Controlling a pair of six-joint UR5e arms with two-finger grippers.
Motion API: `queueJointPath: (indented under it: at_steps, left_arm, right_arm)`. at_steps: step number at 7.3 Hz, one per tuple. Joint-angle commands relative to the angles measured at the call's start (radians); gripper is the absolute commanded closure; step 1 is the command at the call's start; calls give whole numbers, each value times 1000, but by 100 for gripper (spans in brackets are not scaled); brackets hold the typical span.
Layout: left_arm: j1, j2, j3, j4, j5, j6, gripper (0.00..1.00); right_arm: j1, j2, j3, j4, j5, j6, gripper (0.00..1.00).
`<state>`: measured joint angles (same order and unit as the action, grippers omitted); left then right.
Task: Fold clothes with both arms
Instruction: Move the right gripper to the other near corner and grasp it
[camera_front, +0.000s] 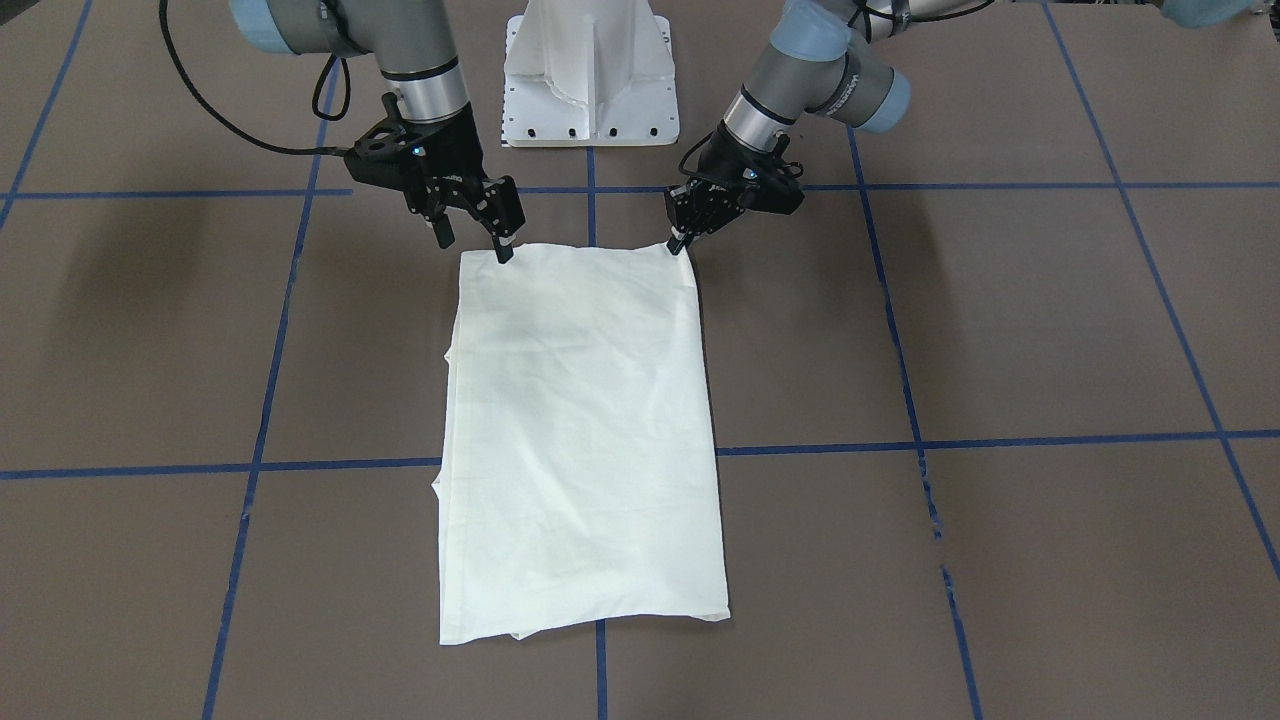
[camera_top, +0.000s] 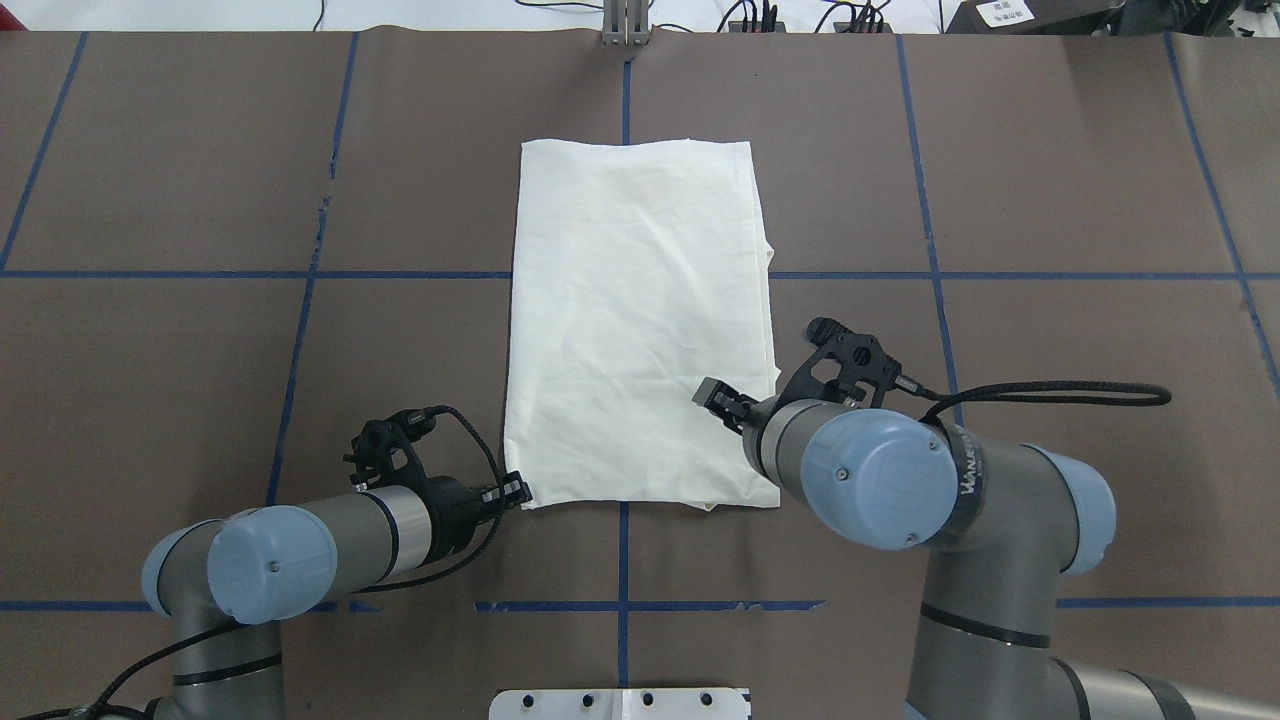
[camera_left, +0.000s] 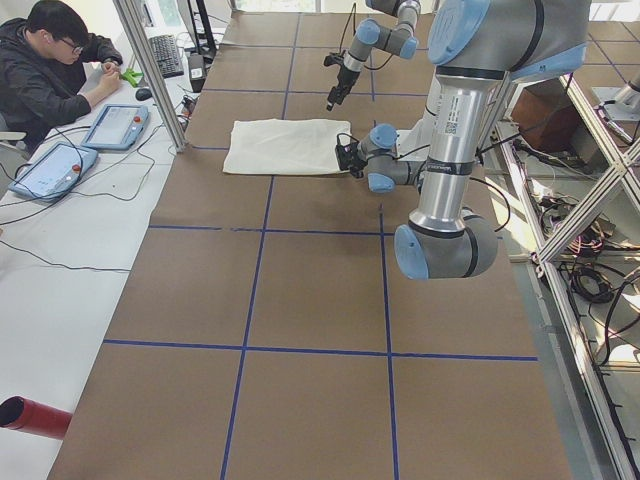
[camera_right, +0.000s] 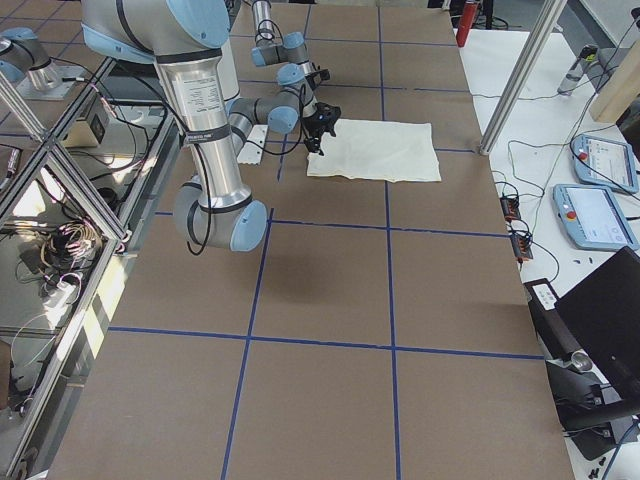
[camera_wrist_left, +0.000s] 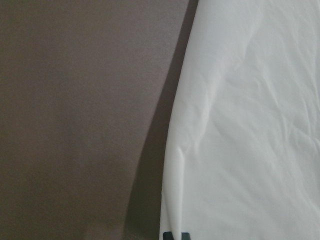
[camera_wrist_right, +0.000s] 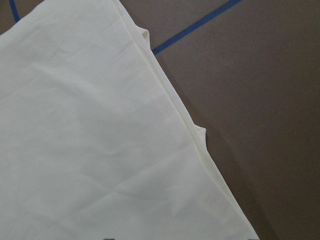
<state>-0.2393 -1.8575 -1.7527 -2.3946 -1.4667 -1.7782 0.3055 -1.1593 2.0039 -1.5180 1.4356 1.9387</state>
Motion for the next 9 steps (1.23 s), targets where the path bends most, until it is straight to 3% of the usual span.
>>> queueJointPath:
  at_steps: [1, 4, 9]
  left_arm:
    - [-2, 0, -4, -1, 0, -1, 100]
    - [-3, 1, -10, 0, 0, -1, 100]
    - [-3, 4, -11, 0, 0, -1, 100]
  right_arm:
    - [-72, 38, -40, -85, -20, 140, 22]
    - [-88, 102, -169, -76, -41, 178, 21]
    - [-98, 147, -226, -74, -84, 220, 17]
